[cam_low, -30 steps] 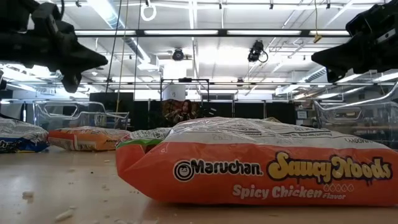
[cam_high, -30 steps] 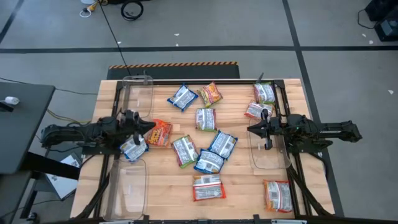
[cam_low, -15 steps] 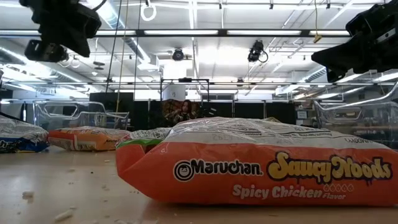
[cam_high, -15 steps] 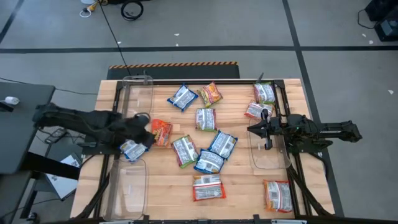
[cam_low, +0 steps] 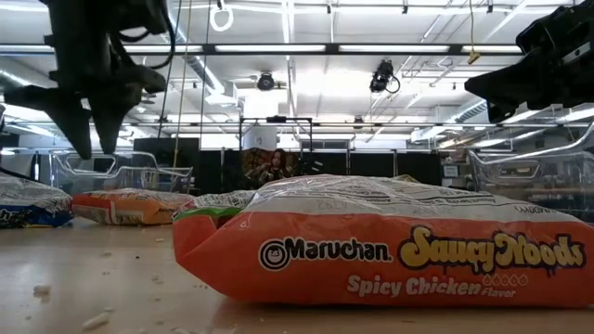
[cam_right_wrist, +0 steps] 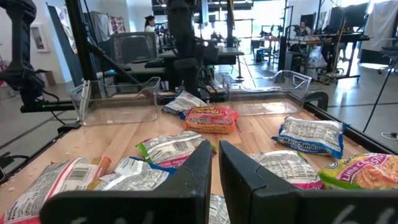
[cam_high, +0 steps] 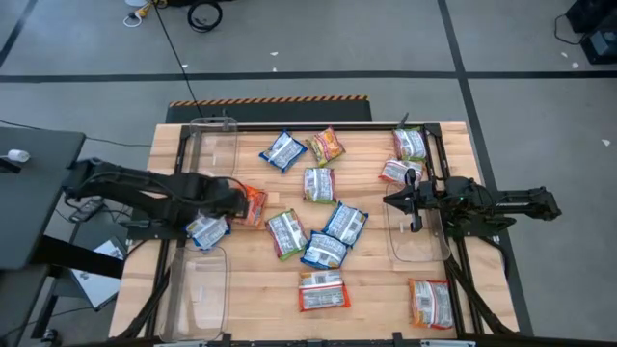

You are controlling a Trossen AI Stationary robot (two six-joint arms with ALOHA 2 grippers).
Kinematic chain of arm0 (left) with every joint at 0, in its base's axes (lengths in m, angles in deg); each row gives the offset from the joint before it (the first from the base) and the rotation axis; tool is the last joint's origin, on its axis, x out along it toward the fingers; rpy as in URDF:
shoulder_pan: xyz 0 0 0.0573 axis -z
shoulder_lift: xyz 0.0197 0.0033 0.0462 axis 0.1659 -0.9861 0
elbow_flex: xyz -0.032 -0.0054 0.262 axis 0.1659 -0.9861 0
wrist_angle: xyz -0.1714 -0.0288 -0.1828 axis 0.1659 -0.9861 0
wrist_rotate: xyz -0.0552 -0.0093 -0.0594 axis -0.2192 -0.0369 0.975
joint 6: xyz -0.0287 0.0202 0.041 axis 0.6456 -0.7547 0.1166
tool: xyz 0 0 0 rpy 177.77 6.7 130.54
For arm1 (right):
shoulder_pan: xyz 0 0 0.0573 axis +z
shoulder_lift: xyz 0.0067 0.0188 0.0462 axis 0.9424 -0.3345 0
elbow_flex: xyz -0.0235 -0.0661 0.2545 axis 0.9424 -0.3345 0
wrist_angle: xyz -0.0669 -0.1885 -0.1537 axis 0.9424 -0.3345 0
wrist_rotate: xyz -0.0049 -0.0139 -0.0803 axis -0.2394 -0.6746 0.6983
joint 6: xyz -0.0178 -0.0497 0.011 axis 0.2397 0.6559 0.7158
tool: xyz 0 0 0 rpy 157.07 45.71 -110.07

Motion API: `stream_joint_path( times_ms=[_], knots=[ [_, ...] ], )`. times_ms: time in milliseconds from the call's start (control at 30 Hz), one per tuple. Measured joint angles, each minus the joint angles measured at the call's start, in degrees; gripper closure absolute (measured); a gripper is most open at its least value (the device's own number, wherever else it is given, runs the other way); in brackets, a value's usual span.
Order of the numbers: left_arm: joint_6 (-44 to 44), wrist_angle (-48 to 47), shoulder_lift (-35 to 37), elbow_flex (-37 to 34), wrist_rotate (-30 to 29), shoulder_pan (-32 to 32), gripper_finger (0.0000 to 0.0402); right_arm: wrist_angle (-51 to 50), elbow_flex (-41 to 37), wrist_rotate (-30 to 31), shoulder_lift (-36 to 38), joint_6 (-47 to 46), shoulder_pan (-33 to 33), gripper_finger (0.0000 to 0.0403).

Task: Sort Maruchan noodles
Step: Put the orange noodle pack into the bottom left transparent bin

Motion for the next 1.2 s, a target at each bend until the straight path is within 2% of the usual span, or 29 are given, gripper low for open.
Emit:
stream_joint_path(
  times_ms=[167,333,567,733,1000,1200],
  knots=[
    [-4.91,4.62,1.24,-5.86,6.12,-5.59,0.0185,0.02,0.0,-0.01,0.0,0.0,0.02,0.0367],
    [-10.35,15.18,4.42,-12.91,7.05,-8.83,0.0157,0.02,-0.01,-0.02,0.0,0.0,0.02,0.0367],
    [-16.94,17.63,5.49,-16.73,5.81,-13.81,0.0154,0.02,0.0,0.0,0.01,0.0,0.01,0.0367],
    [-19.6,28.35,5.35,-20.51,8.3,-16.55,0.0154,0.0,-0.01,0.0,0.0,0.0,0.01,0.0367],
    [-17.97,37.5,5.23,-22.79,10.25,-16.26,0.017,0.02,-0.01,0.0,0.0,0.0,0.0,0.0367],
    [-16.43,38.59,5.33,-21.96,11.71,-14.41,0.0174,0.0,-0.01,0.0,0.01,0.0,0.0,0.0367]
  ],
)
